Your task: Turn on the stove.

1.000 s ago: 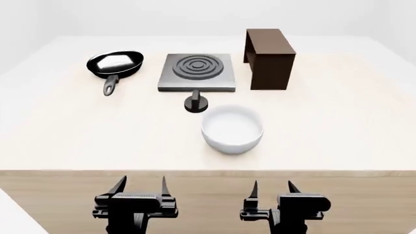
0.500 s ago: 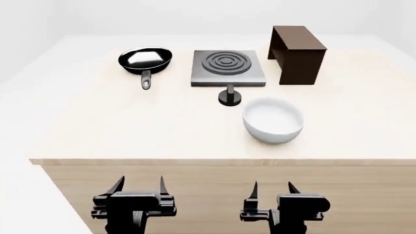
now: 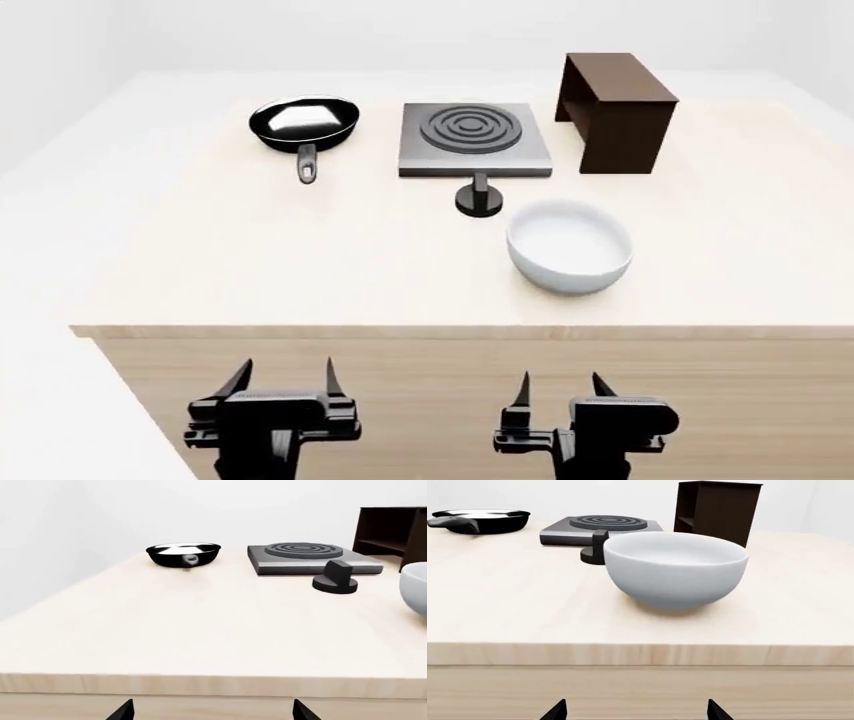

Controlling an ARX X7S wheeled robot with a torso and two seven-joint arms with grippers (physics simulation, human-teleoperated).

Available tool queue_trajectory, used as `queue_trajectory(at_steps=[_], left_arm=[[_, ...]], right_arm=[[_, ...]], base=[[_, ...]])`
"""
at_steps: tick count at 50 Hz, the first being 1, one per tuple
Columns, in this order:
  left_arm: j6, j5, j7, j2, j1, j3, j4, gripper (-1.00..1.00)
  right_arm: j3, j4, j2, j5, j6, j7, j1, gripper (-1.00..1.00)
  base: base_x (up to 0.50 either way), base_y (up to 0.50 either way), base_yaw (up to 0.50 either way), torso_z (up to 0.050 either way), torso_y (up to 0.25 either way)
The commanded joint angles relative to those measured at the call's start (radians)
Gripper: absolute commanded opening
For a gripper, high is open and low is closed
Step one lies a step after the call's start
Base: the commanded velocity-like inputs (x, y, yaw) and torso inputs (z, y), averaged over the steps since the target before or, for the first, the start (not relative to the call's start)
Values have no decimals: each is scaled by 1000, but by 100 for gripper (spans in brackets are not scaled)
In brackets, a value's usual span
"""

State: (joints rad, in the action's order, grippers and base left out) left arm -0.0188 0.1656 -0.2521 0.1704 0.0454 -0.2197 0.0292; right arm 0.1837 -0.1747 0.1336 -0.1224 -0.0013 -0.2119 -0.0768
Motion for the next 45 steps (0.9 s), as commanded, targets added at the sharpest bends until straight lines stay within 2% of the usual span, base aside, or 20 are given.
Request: queue_trajectory(at_steps=[1, 40, 45], left_arm=[[56, 19, 8, 3, -9, 1, 3, 100], [43, 29, -2, 25, -7, -31, -11, 100], [44, 29, -3, 27, -6, -35, -8, 100]], right_arm=[[9, 5, 7, -8, 2, -7, 1, 100], [31, 1, 21, -35, 11, -29, -11, 100], [33, 0, 23, -38, 12, -33, -11, 100]], base=[[0, 0, 0, 0, 0], [0, 0, 0, 0, 0], [0, 454, 0, 0, 0]])
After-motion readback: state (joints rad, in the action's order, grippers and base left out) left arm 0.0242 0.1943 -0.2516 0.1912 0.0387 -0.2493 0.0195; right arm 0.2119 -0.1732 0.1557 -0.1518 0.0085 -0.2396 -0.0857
